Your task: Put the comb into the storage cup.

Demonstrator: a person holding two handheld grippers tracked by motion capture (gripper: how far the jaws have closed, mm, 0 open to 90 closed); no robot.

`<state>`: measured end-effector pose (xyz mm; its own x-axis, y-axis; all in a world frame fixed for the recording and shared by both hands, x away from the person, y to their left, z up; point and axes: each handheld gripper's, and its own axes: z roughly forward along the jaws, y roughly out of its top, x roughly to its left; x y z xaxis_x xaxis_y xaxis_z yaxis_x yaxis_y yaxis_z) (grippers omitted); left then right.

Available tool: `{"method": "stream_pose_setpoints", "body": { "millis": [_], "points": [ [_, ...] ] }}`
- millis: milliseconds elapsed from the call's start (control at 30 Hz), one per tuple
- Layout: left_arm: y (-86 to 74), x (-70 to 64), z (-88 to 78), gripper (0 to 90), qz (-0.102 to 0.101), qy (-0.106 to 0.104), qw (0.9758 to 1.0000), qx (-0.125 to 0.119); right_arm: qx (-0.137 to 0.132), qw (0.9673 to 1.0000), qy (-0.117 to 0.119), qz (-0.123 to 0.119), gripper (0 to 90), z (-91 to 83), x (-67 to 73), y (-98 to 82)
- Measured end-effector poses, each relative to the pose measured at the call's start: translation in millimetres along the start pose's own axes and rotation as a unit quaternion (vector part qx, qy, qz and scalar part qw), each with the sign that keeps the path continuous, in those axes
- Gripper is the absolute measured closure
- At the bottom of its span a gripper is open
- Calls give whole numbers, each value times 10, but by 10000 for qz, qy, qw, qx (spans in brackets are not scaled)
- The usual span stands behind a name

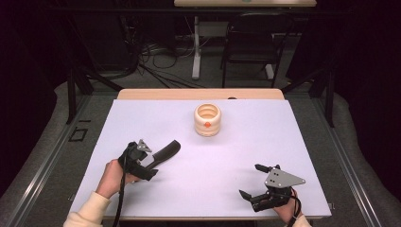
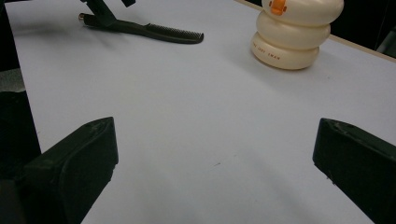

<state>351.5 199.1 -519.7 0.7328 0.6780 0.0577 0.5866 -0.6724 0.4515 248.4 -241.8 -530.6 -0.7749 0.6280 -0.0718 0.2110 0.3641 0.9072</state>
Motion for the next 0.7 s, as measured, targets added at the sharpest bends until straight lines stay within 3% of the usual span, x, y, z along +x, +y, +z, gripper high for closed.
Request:
{"method": "stream_pose_setpoints", "body": {
  "millis": [167, 233, 367, 533, 567, 700],
  "points": [
    [73, -13, 46, 220, -3, -34, 9997, 239, 27, 10000, 8, 9, 0, 3, 1, -1],
    [86, -7, 55, 300, -39, -61, 9994, 349, 33, 10000, -1, 14, 0, 2, 0, -2],
    [132, 31, 104, 386, -211, -135, 9984, 505, 31, 10000, 18, 16, 0, 5, -1, -4],
    [170, 53, 127, 484, -157, -275, 9976, 621, 41, 10000, 19, 8, 0, 5, 0, -4],
    [182, 50, 141, 545, -159, -281, 9973, 663, 43, 10000, 15, 9, 0, 6, 0, -4],
    [201, 49, 165, 580, -125, -283, 9968, 742, 9, 10000, 44, -3, 1, 4, 5, -2]
  ]
}}
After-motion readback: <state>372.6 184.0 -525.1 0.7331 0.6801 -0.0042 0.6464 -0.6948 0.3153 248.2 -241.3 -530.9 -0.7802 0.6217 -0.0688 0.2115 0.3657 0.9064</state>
